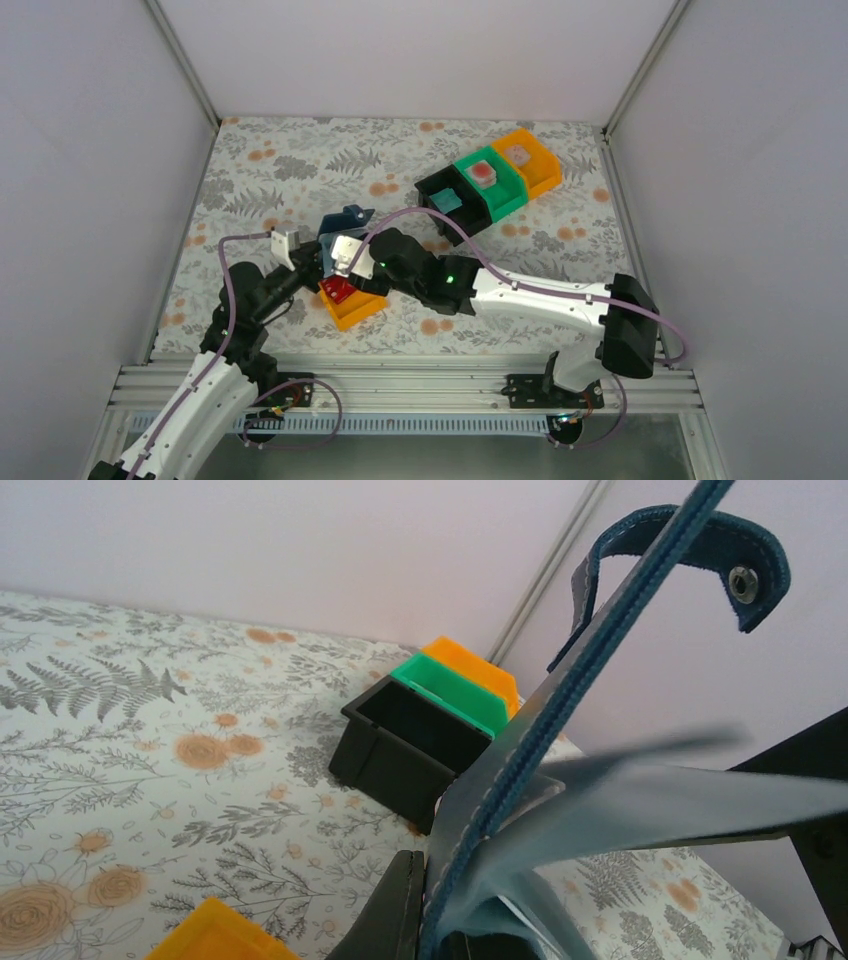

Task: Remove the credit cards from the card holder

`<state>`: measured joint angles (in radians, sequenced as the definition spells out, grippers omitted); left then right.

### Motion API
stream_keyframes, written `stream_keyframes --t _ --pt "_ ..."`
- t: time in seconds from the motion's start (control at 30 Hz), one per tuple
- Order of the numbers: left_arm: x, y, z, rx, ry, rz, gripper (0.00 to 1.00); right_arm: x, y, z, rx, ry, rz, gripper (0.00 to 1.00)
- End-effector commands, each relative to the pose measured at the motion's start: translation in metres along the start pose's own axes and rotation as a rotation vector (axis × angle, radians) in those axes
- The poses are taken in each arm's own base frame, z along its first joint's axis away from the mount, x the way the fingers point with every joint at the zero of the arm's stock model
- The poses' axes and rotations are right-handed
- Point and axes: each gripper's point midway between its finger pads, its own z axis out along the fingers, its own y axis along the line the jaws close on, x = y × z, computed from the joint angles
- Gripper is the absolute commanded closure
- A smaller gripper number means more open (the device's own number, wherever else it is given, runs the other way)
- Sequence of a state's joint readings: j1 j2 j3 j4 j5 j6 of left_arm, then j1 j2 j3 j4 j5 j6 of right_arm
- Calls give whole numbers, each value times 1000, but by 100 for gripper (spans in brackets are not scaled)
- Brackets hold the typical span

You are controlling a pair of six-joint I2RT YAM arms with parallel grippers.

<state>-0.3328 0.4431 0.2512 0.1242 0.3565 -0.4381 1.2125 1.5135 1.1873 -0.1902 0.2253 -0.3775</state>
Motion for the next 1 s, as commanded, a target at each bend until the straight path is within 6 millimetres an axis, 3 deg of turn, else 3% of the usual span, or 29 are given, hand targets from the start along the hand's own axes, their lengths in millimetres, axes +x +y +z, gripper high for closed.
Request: stream_keyframes --t 0.0,0.17,0.4,0.53,0.73,0.77,0.9,0.97 --pt "-9 -6 -1 26 -29 8 98 -20 -20 -5 98 -63 9 54" --pt "-9 -12 -1 62 -28 31 98 -19 -36 -6 129 -56 25 67" --pt "-7 -19 -2 104 -24 54 98 -13 -24 -5 8 -14 24 78" --pt "-5 -27 -2 149 -16 91 98 -12 -17 -8 -65 0 42 95" --pt "-8 -33 -4 178 -26 123 97 -13 -31 -23 -60 -13 127 96" --pt "-8 -34 -4 181 -28 119 94 -15 -39 -29 -46 -31 157 96" --pt "-9 -34 -5 181 -36 109 48 -20 -67 -52 -50 -113 286 96" --pt "-10 -33 -5 173 -36 107 36 -22 -77 -62 -58 -146 334 96"
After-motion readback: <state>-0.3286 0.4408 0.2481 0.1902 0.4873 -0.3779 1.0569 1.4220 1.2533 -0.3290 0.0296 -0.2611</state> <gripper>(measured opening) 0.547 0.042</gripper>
